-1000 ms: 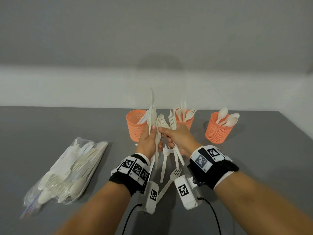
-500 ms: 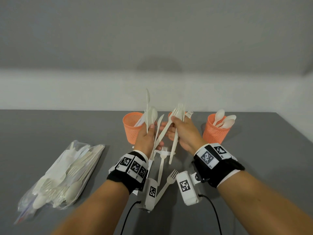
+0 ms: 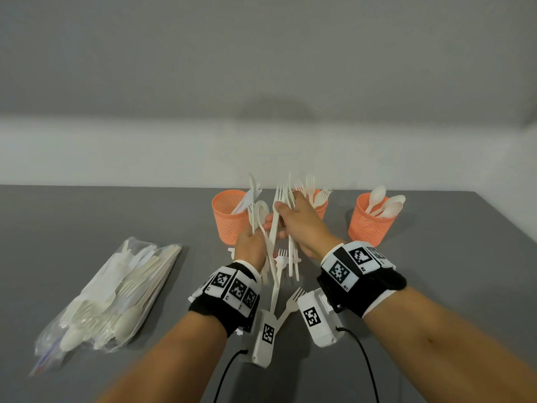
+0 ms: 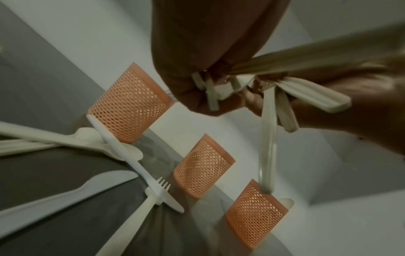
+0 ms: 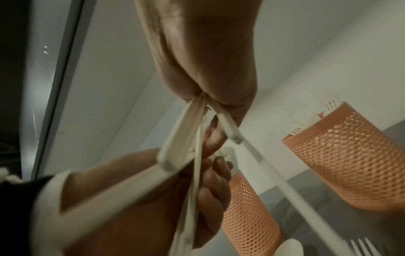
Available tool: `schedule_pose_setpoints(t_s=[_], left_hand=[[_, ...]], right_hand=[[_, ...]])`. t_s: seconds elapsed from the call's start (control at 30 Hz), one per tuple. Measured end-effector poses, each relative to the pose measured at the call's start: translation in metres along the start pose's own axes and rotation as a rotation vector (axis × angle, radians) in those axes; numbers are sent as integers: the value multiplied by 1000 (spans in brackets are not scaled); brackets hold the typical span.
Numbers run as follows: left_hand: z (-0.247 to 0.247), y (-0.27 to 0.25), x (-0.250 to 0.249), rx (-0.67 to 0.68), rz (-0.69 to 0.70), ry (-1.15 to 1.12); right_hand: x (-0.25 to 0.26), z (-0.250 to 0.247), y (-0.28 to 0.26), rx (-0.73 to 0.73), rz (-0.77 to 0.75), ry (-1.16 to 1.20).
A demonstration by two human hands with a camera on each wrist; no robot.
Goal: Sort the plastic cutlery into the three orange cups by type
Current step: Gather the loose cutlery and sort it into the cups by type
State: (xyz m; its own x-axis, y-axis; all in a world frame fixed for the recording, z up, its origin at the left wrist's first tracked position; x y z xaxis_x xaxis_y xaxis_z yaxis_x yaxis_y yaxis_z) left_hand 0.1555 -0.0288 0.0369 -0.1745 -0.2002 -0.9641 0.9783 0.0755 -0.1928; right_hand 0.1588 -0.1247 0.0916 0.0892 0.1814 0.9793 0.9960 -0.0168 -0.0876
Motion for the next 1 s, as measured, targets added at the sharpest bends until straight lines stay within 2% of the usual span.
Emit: schedule_pose_setpoints(t_s=[0.13,0.27,0.37,0.5,0.63,0.77,0.87,1.0], left_hand=[[-8,2,-1,-43,-35,-18],[-8,4,-6,9,-41,-52],[-5,2,-6,87,-9,-43],[0,-4,-8,68,62,29],[3,-2,-18,8,68,53],[-4,6,-19,2,-8,-79],[-6,7,-17,35,-19,-123],[-4,11,-18,79,-19,-141]], right_hand=[[-1,3,-8,56,-17,-47],[-3,2,-10,59,-14,-77],[-5,-1,-4,44,2,-53],[-7,-3,3,42,41,47],[3,-15,14,-99,46,226],[19,-48,45,-275,-13,417],[21,-74,72,-444,-100,361],[20,-82,99,-561,-253,116]])
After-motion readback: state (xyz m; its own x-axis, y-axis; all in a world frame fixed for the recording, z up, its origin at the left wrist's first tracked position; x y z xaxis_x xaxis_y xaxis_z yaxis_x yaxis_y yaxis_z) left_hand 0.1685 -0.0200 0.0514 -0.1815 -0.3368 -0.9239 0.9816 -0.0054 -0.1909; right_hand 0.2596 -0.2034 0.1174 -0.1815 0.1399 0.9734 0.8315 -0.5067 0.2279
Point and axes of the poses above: each hand's wrist, its own y-axis towards the middle knuckle, its own z-axis out of the palm, x = y × z, the point moved 3 cm from there along y, towards the middle knuckle, and after that the axes turned 7 degrees about -y, right-handed, at the moved point
